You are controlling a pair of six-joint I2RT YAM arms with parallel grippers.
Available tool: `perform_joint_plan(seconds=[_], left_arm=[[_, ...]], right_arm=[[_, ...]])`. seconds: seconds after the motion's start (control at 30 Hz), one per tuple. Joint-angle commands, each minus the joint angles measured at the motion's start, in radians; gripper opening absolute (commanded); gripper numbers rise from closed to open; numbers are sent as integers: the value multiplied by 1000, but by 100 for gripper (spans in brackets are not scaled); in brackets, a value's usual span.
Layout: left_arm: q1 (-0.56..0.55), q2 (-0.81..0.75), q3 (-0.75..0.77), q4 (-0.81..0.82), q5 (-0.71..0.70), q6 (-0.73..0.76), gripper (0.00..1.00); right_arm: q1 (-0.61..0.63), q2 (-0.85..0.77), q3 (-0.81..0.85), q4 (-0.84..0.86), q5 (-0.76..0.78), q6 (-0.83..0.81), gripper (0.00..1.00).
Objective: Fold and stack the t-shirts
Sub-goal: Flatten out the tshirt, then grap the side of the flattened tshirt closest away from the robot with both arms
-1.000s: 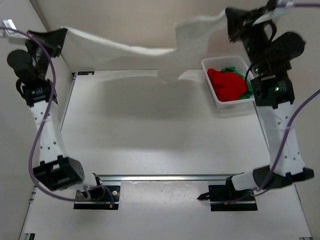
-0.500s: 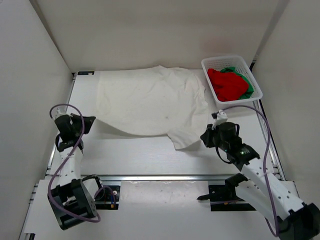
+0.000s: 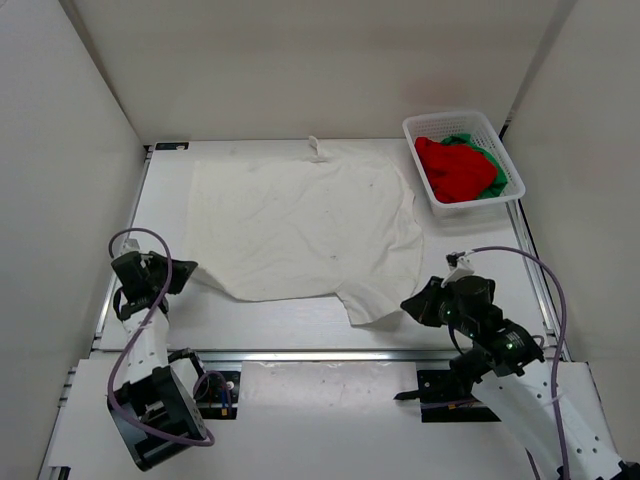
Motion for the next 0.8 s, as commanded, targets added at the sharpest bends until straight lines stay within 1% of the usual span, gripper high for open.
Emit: perform_joint_plan(seconds=[0.0,0.07,0.1,0.13,0.17,0.2,0.23,0.27,0.33,0.47,0.5,0.57,0.63,0.7,0.77], left_arm=[[-2,-35,34,-17,-21,33,0],[1,-5,47,1,-19,21,0],[9,20,57,23,6,-8,0],[6,32,55,67,20,-58,0],[5,50,61,114,21,-92,0],[-3,66,69,132,9,-115,0],[-8,90,80,135,-18,-141,0],[-5,103,90,176,-11,-160,0],[11,145,119,198,-31,-183,0],[41,221,159,222,-35,-212,0],[34,244,166,248,-40,-224,0],[6,270,179,271,-78,-247,0],[-24,330,210,273,-120,-250,0],[-31,373,228,293,-129,-257,0],[-34,416,250,290,-149,-249,0]], right_arm=[[38,73,38,3,54,40,0],[13,175,53,78,52,-10,0],[-33,256,67,135,37,-50,1],[-64,335,82,193,-24,-70,0],[-122,373,102,225,-46,-108,0],[-186,449,133,274,-78,-131,0],[-217,523,172,310,-110,-150,0],[-256,555,192,322,-112,-170,0],[-268,691,301,365,-78,-202,0],[-265,876,439,443,-64,-222,0],[-276,940,488,442,-69,-221,0],[-265,1025,558,457,-21,-253,0],[-281,1120,651,471,-41,-251,0],[-285,1181,706,496,-52,-256,0],[-285,1270,809,480,-40,-264,0]])
